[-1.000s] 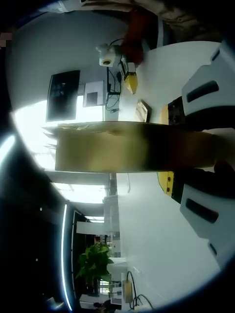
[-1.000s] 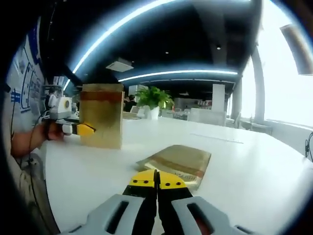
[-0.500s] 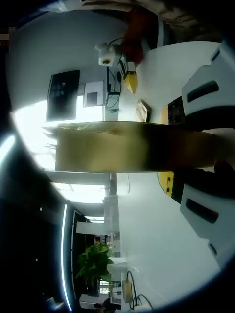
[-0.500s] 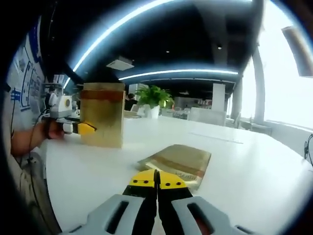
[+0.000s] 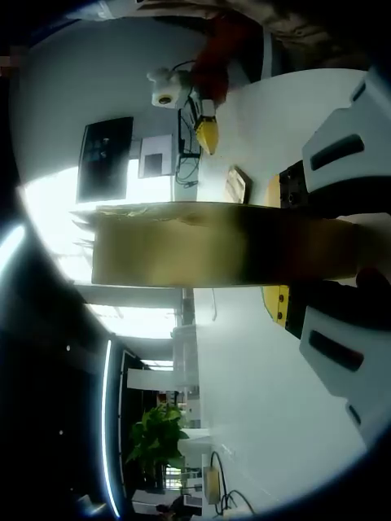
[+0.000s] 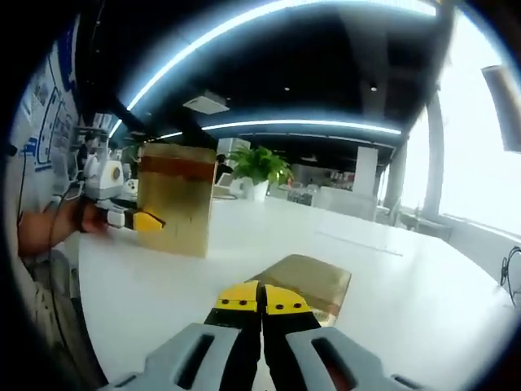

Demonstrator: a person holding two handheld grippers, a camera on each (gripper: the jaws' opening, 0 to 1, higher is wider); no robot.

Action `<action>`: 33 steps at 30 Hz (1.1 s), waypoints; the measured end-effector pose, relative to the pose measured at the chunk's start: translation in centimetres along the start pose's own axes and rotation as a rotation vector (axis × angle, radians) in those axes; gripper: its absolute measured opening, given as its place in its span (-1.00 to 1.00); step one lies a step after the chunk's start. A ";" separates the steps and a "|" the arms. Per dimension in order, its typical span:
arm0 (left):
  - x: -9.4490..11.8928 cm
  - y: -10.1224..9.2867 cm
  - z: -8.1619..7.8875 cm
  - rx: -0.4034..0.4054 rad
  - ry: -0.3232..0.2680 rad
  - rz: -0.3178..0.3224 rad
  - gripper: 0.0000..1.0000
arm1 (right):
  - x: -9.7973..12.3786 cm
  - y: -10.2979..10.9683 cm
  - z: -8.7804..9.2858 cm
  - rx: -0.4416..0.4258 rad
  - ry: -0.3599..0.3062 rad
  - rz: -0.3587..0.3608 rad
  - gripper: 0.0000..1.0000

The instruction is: Extract single mask from mask box in order stack masks on table

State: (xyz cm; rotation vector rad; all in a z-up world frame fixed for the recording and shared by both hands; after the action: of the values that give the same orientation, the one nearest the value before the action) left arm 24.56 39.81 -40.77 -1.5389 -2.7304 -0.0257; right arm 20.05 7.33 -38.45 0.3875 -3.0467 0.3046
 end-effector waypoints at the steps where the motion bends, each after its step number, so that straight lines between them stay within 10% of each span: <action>1: 0.0 0.0 0.0 0.000 0.000 0.000 -0.61 | 0.0 0.0 -0.1 0.001 -0.002 0.003 -1.00; 33: -0.1 0.2 0.0 0.002 -0.001 0.001 -0.61 | -1.5 -0.3 -5.1 0.164 -0.026 -0.008 -1.00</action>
State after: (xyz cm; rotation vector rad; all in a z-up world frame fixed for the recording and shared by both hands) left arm 24.79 39.87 -40.77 -1.5400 -2.7292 -0.0223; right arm 21.74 8.46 -33.56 0.4146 -3.0546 0.5553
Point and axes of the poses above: the point that each gripper's makers call its tool centre point, and the gripper's own axes: x roughly backward along the fingers, y roughly to its left, z roughly out of its underside, the point moved 9 cm from there along x, roughly backward along the fingers, and after that the axes turned 14 degrees about z, right-handed, at the moved point
